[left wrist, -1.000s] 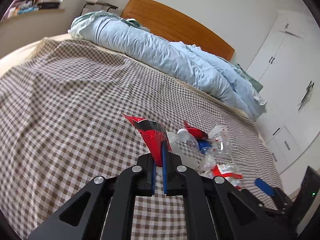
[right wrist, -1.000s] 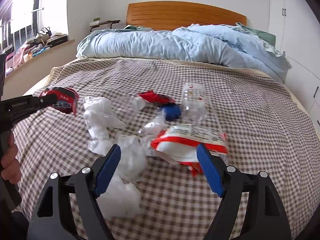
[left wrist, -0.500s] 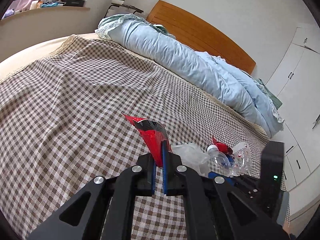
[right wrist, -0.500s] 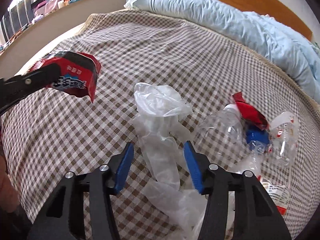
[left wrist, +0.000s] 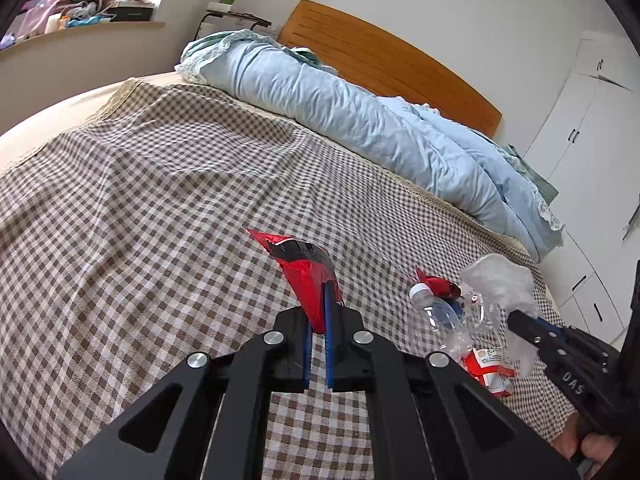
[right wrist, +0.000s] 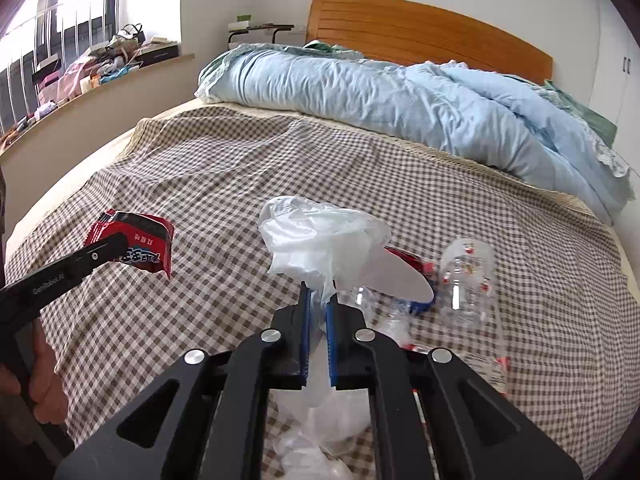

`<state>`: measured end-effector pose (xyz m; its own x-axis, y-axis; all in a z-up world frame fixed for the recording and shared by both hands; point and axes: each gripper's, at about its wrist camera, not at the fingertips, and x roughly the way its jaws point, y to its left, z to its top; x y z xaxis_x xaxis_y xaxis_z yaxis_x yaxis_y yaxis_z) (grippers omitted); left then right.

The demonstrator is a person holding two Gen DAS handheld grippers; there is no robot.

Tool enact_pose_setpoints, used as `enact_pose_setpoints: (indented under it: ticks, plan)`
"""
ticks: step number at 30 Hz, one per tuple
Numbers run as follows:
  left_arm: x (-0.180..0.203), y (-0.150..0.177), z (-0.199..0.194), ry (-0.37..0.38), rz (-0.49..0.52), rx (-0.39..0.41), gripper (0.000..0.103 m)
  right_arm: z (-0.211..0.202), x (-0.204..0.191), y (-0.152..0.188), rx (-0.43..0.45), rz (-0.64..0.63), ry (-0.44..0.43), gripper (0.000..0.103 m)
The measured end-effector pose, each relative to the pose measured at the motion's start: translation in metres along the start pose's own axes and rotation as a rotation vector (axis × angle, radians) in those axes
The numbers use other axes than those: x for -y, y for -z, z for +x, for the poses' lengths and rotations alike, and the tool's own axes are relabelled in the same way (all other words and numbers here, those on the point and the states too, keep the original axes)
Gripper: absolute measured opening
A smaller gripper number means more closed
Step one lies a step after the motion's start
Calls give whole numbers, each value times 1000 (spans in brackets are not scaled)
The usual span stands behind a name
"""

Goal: Collect trash
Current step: 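Grasp the white plastic bag with the right gripper while the left holds the red bag, then carry the red bag and white plastic bag over to the floor bin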

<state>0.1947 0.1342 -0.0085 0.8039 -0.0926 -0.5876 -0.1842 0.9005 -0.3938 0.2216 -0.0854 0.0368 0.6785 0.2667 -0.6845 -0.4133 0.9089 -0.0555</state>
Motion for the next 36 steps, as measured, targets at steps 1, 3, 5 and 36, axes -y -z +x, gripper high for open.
enact_pose_setpoints:
  ticks: [1, 3, 5, 36]
  plan:
    - [5, 1, -1, 6, 18, 3, 2, -11, 6, 3, 10, 11, 11, 7]
    - [17, 4, -2, 34, 60, -2, 2, -31, 16, 12, 26, 27, 34, 7]
    - [32, 8, -3, 49, 105, -1, 2, -45, 25, 20, 32, 43, 55, 7]
    - [285, 219, -116, 371, 791, -64, 2, -225, 164, 296, -47, 434, 337, 7]
